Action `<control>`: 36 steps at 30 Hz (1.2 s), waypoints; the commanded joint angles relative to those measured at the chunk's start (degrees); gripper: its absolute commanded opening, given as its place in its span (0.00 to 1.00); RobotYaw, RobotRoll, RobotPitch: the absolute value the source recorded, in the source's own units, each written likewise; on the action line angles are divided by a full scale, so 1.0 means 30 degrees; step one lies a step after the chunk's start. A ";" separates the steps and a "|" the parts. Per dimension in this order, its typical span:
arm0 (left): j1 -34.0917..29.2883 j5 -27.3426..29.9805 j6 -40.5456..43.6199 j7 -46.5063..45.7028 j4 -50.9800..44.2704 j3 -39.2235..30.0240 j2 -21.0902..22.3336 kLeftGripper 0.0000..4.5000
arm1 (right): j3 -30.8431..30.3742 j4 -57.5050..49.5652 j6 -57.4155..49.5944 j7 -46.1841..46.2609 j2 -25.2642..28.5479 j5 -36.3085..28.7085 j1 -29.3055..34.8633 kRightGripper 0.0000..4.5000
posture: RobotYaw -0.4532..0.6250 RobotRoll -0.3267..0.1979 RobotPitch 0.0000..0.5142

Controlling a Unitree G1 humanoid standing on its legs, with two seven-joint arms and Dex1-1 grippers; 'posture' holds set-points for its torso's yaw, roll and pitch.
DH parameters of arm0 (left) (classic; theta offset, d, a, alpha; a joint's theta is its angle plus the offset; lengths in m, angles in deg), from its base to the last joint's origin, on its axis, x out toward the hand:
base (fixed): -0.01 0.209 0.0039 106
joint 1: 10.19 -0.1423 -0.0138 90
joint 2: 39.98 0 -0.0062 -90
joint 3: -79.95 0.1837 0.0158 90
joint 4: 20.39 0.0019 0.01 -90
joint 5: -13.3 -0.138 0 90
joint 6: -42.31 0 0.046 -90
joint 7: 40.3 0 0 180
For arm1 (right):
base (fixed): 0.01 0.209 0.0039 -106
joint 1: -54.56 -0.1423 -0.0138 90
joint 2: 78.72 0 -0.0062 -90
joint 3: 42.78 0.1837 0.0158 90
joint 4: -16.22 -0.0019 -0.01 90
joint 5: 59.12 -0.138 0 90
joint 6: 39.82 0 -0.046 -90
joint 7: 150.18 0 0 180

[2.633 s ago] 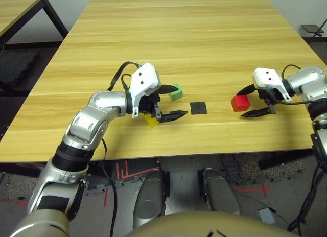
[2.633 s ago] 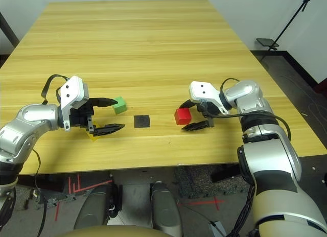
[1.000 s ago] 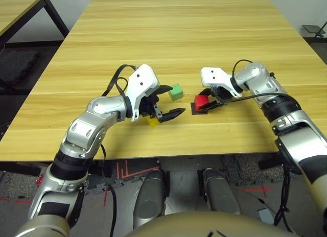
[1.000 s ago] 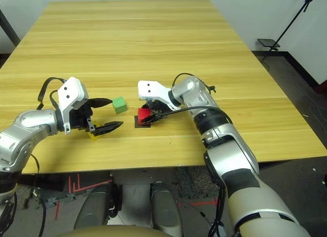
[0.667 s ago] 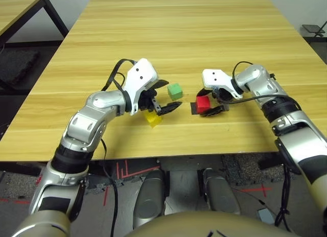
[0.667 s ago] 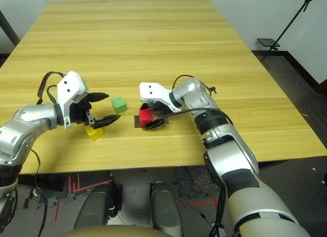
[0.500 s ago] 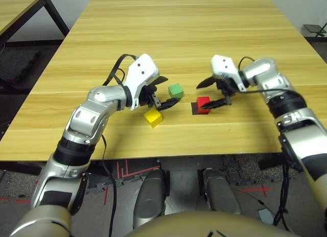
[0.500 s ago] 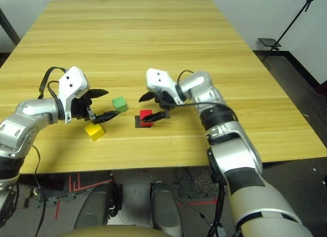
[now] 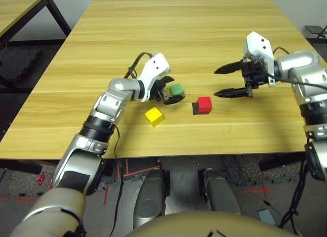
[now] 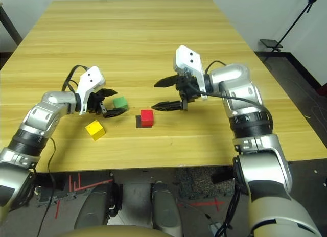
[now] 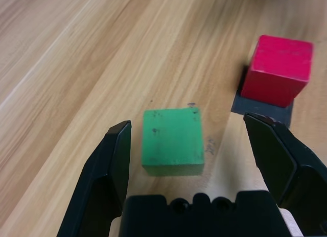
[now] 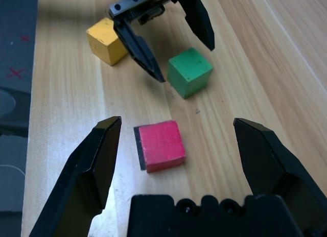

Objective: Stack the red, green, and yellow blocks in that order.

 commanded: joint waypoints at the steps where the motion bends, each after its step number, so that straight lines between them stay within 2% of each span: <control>1: 0.0842 -0.1101 -0.0711 -0.0435 0.2028 0.0258 -0.0488 1.00 | 0.0512 -0.1317 -0.0891 0.0745 0.0346 -0.0780 0.0700 0.98 | 0.54 0.42 0.11; 10: 0.1369 -0.2334 -0.1003 0.0029 0.4191 0.0391 -0.1252 1.00 | 0.0465 -0.1972 -0.1440 0.1872 0.0465 -0.1494 0.1051 0.98 | 0.53 0.43 0.13; 14: 0.1149 -0.2334 0.0152 0.0174 0.3502 0.0262 -0.1426 0.81 | 0.0378 -0.1578 -0.1171 0.2100 0.0431 -0.1516 0.0905 1.00 | 0.54 0.43 0.13; 18: 0.1576 -0.1936 0.2014 0.0483 0.2058 -0.0001 -0.1503 0.47 | 0.0393 -0.1190 -0.0870 0.2159 0.0481 -0.1477 0.0914 1.00 | 0.54 0.43 0.13; 26: 0.3232 -0.0462 0.5750 0.2411 -0.2359 0.0370 -0.1691 0.47 | 0.0745 -0.0661 0.0157 0.1062 0.1629 -0.1793 0.2322 1.00 | 0.55 0.46 0.13; 30: 0.3502 -0.0060 0.5798 0.2738 -0.2980 0.0734 -0.2399 0.47 | 0.0993 -0.0427 0.0812 0.0737 0.2128 -0.1808 0.3103 1.00 | 0.53 0.48 0.13; 36: 0.3552 -0.0340 0.4539 0.3372 -0.1972 0.1687 -0.2864 0.47 | 0.1608 -0.1783 0.0072 0.1256 0.2436 -0.2419 0.4306 1.00 | 0.48 0.49 0.14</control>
